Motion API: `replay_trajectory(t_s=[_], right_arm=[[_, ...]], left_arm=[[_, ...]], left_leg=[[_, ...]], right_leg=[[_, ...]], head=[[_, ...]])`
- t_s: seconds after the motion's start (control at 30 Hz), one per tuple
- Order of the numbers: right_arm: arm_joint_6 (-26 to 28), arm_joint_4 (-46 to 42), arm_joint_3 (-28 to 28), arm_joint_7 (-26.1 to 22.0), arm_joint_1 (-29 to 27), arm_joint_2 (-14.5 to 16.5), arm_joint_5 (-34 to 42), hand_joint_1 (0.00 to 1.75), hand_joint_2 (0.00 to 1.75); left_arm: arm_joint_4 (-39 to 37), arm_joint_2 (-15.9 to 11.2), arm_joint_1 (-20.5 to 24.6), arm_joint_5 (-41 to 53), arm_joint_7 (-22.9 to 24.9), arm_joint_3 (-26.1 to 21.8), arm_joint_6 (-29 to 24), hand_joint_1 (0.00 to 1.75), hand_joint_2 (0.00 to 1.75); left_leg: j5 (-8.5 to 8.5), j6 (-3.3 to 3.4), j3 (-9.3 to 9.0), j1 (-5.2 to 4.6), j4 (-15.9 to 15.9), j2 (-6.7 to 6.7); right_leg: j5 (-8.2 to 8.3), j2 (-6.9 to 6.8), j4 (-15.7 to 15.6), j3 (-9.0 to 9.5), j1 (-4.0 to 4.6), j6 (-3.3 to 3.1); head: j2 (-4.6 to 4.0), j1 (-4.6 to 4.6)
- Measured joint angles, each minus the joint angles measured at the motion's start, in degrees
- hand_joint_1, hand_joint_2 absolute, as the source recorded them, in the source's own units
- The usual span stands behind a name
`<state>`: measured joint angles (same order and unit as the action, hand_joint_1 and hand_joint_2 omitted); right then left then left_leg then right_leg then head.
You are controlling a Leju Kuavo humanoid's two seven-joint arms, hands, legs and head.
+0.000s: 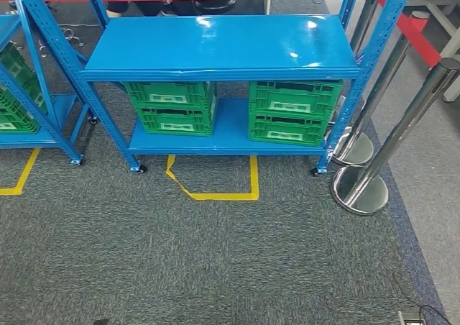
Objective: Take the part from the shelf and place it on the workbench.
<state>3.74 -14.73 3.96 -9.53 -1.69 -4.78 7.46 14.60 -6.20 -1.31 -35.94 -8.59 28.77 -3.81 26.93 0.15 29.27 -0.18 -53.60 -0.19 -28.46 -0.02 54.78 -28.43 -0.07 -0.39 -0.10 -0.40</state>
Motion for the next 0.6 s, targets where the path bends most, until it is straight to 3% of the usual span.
replay_trajectory(t_s=[0.6], right_arm=[[-2.97, -3.99, -1.00, 7.42, -4.34, 2.81, -5.82, 0.00, 0.00]], left_arm=[[3.67, 3.54, -4.82, 27.98, 6.58, -15.49, 2.90, 0.00, 0.00]], left_leg=[[0.05, 0.00, -0.01, 0.00, 0.01, 0.00]], right_leg=[[-0.03, 0.00, -0.02, 0.01, 0.02, 0.03]], head=[[0.01, 0.02]])
